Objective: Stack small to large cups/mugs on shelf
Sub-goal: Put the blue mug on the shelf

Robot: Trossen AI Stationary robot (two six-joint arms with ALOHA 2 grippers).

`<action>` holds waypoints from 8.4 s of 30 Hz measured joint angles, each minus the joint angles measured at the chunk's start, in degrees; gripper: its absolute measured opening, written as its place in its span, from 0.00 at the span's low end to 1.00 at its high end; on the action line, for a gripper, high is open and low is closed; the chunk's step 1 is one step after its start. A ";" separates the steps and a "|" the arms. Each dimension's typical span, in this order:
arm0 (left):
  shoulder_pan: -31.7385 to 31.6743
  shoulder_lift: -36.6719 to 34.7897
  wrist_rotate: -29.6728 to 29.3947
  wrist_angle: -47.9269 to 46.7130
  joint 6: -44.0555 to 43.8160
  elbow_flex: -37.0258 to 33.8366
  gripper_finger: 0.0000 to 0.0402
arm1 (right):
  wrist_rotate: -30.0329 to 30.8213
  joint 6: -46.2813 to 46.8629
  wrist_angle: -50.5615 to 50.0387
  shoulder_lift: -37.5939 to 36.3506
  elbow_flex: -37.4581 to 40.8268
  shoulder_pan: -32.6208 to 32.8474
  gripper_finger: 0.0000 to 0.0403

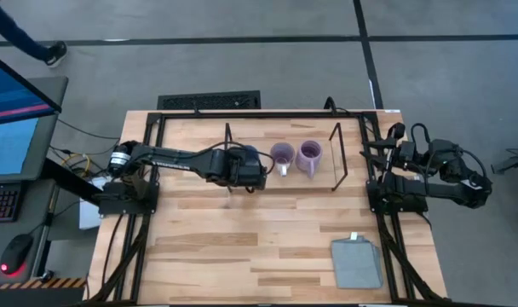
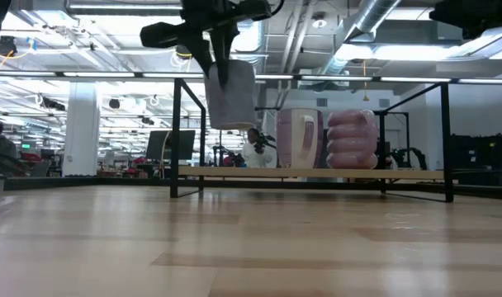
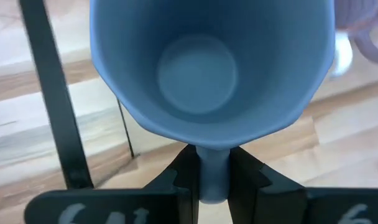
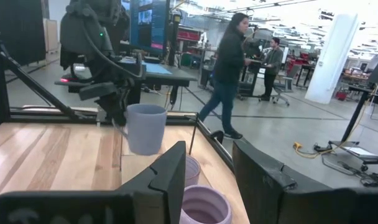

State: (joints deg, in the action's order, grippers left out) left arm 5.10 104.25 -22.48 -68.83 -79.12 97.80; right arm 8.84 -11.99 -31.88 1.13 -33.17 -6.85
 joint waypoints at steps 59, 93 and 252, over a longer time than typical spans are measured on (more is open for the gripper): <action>-5.48 8.51 -0.12 4.41 0.88 -0.09 0.09 | 0.00 0.00 0.07 0.00 -0.02 0.09 0.38; -5.54 9.27 -2.12 5.68 -0.16 0.00 0.09 | 0.00 0.00 0.09 -0.02 -0.02 0.09 0.38; -6.33 9.22 1.28 9.42 -0.69 -0.04 0.22 | -0.02 0.01 0.09 -0.02 0.00 0.08 0.38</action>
State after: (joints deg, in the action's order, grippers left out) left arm -1.23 113.47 -21.20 -59.42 -79.81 97.76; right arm 8.82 -11.98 -31.79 1.10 -33.17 -6.78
